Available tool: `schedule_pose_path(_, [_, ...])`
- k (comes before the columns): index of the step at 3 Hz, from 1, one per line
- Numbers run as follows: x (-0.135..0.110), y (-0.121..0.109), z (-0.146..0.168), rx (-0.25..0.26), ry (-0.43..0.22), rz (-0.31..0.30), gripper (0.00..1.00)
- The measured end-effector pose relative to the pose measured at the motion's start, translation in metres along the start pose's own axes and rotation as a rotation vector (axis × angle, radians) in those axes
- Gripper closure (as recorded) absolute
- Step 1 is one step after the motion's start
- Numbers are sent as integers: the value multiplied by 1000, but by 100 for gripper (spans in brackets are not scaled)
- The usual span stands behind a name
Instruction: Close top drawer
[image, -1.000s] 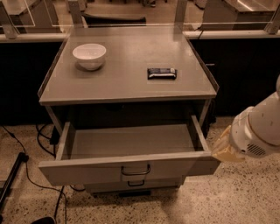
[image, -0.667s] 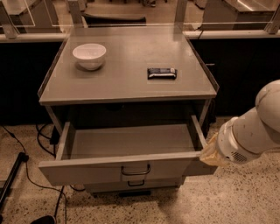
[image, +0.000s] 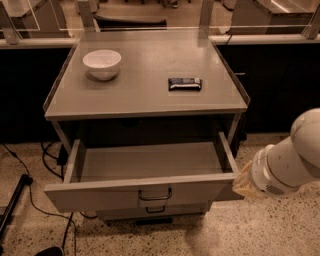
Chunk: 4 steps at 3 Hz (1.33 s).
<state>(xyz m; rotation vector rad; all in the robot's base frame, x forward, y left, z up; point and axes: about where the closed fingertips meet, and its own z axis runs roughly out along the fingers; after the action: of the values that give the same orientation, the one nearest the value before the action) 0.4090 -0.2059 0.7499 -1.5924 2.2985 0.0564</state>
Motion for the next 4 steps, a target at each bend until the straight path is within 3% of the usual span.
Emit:
schedule_pose_path(2, [32,11,47,57,-23,-53,100])
schedule_pose_path(3, [34,7,68,91,-112,-67,100])
schedule_pose_path(4, [28,0,87,80,-263,-47,100])
